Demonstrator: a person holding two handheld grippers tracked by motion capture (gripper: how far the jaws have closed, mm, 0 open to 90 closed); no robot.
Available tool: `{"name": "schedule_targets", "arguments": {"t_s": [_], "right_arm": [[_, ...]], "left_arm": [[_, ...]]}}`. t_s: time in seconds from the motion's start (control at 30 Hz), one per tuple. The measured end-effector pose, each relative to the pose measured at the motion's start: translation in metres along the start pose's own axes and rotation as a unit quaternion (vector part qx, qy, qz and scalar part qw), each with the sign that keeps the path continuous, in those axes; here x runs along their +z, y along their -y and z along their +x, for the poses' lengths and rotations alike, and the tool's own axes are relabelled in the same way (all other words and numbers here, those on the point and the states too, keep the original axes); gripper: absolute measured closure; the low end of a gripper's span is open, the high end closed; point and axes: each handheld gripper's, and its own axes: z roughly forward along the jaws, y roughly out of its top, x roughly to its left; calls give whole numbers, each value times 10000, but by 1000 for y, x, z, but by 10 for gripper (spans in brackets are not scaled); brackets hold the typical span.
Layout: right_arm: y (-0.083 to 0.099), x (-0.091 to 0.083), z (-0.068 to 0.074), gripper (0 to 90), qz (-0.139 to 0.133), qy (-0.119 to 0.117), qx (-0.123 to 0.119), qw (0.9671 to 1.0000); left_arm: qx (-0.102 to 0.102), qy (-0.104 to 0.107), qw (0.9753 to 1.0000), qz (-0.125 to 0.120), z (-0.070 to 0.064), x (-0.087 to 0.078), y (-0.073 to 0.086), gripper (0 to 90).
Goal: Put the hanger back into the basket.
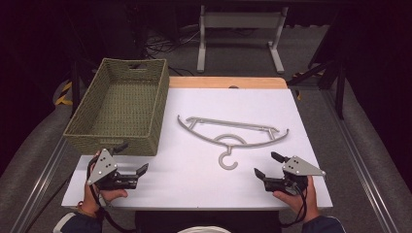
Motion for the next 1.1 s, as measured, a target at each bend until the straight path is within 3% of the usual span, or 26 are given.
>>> {"name": "schedule_targets", "arguments": {"t_s": [0.27, 0.4, 0.63, 0.83, 1.0, 1.07, 1.1], "right_arm": [[1, 3, 1, 164, 129, -12, -56, 9999], [-1, 5, -3, 166, 250, 21, -130, 9996], [-8, 5, -20, 171, 433, -93, 38, 9990], [-26, 16, -37, 199, 784, -202, -156, 9966], [-42, 47, -53, 253, 1585, -426, -372, 9857], [-47, 61, -54, 265, 1891, -464, -567, 9792], [-48, 71, -56, 272, 2087, -475, -705, 9743]], "left_arm": [[51, 188, 9997, 141, -1, 6, 2, 54], [-37, 319, 9993, 186, 1, 11, 5, 54], [-64, 406, 9989, 207, 2, 14, 7, 52], [-72, 451, 9986, 260, 3, 13, 10, 55], [-52, 485, 9981, 373, 3, 17, 10, 55], [-36, 499, 9980, 380, 2, 17, 10, 55], [-22, 516, 9978, 409, 2, 17, 10, 56]]}}
